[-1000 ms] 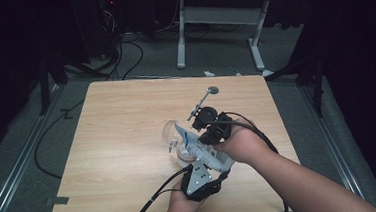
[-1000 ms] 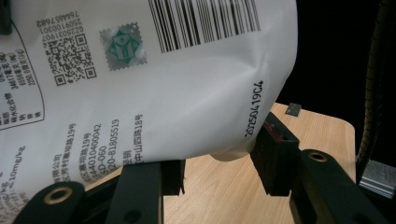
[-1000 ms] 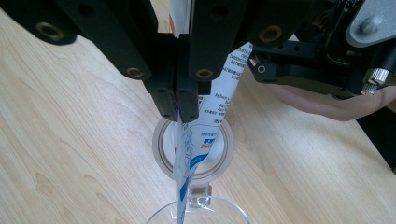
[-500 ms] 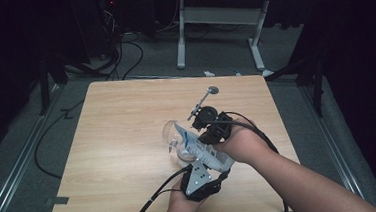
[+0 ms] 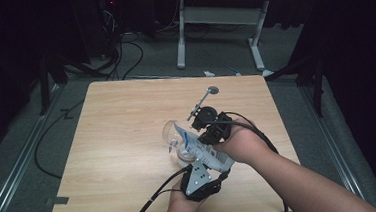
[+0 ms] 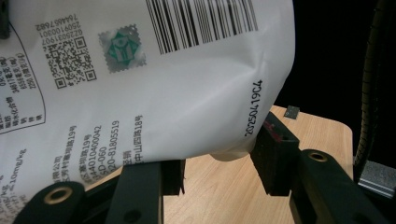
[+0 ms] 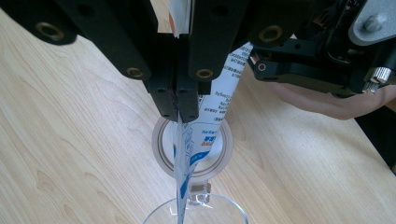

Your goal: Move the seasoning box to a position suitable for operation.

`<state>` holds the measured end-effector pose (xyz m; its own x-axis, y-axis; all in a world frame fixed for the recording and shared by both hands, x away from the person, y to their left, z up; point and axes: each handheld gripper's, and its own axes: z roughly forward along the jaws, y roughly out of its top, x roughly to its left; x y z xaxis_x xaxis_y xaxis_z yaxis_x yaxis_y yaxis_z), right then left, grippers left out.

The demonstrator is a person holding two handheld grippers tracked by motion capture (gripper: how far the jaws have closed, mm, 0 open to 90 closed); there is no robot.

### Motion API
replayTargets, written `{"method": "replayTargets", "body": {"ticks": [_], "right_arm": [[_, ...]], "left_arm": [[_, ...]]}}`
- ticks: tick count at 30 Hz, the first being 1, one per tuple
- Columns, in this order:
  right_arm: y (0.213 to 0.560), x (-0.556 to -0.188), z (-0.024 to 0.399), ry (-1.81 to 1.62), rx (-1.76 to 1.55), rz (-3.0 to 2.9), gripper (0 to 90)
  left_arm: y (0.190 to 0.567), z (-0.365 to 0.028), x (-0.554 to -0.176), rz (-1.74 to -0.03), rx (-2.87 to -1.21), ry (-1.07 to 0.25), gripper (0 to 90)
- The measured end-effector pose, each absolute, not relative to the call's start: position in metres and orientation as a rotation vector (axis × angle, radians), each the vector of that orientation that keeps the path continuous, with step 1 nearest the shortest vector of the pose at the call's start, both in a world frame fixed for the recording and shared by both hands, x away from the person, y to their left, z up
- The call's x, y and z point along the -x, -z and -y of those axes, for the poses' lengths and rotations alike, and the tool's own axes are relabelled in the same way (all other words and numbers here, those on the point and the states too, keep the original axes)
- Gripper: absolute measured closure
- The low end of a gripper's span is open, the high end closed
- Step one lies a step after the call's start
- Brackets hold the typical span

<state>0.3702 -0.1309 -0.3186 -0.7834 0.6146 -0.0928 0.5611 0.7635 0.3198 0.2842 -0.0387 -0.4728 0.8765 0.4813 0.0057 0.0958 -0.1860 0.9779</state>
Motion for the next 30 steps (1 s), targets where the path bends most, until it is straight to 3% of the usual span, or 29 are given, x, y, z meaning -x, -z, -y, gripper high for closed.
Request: {"method": "replayTargets", "body": {"ticks": [30], "right_arm": [[0.3176,-0.3707,0.1287,-0.415,-0.924,-2.761,89.9]], "left_arm": [[0.4709,0.0372,-0.284,-0.444,-1.729,-0.357,58.0]]}}
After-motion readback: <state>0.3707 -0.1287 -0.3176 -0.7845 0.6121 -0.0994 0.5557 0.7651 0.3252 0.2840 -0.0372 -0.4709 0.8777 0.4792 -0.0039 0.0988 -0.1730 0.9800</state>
